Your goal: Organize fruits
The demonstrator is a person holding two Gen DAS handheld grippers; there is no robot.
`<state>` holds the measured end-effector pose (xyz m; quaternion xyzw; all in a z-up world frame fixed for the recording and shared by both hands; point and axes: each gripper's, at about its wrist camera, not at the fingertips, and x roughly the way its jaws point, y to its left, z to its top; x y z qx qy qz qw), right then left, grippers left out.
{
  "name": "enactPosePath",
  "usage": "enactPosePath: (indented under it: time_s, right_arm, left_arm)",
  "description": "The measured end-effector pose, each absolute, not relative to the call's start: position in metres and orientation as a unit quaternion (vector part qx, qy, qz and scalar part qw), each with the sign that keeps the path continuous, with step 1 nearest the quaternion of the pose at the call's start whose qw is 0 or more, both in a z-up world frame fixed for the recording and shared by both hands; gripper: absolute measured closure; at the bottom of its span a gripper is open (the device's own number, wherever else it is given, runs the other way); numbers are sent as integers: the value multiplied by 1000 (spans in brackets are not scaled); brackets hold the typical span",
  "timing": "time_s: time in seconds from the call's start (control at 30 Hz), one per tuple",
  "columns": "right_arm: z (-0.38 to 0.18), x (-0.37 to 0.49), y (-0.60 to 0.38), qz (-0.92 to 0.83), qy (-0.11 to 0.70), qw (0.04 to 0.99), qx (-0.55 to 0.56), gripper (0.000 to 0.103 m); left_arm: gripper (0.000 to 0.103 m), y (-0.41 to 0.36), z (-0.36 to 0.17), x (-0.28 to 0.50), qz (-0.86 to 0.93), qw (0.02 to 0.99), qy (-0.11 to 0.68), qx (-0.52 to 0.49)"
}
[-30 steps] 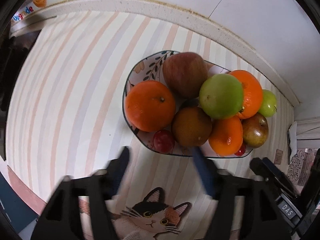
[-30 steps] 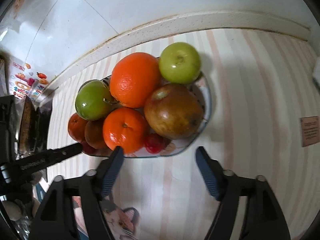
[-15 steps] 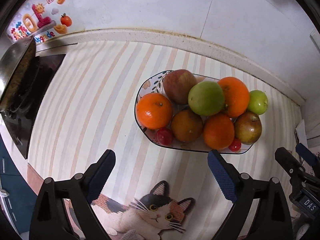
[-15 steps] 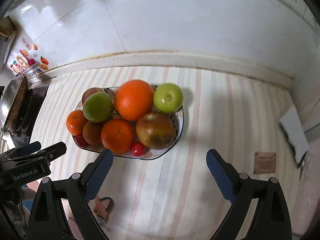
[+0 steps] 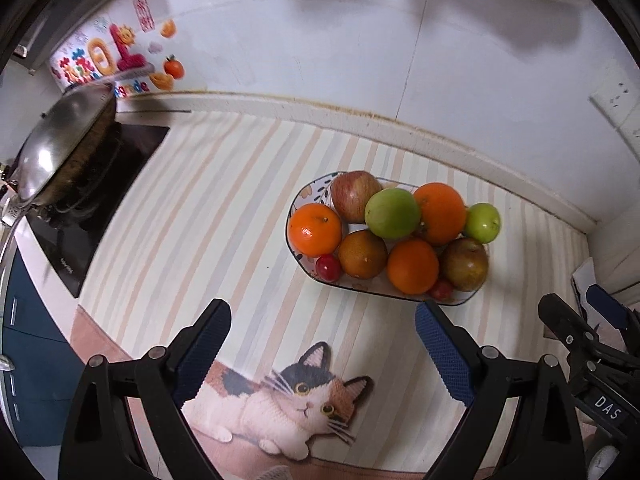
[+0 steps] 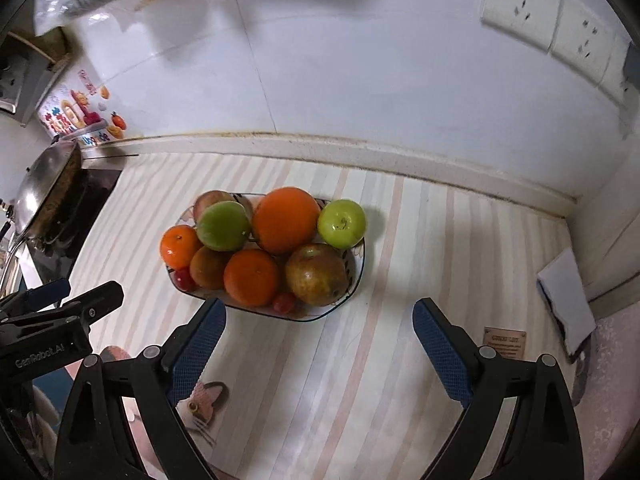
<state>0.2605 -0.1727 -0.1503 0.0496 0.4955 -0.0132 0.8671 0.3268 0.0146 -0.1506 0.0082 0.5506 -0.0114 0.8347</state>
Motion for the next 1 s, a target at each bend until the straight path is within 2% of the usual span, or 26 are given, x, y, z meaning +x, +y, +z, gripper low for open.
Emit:
enactPosePath:
  time_s: [0.5, 1.0]
  right_arm:
    - [-41, 116, -145, -22, 408, 911, 45, 5]
    - [19, 4, -127, -4, 365, 930, 36, 5]
  left_arm:
    - [9, 31, -55, 198, -39, 888, 459, 13]
    - [9, 42, -3, 108, -50, 909, 415, 8]
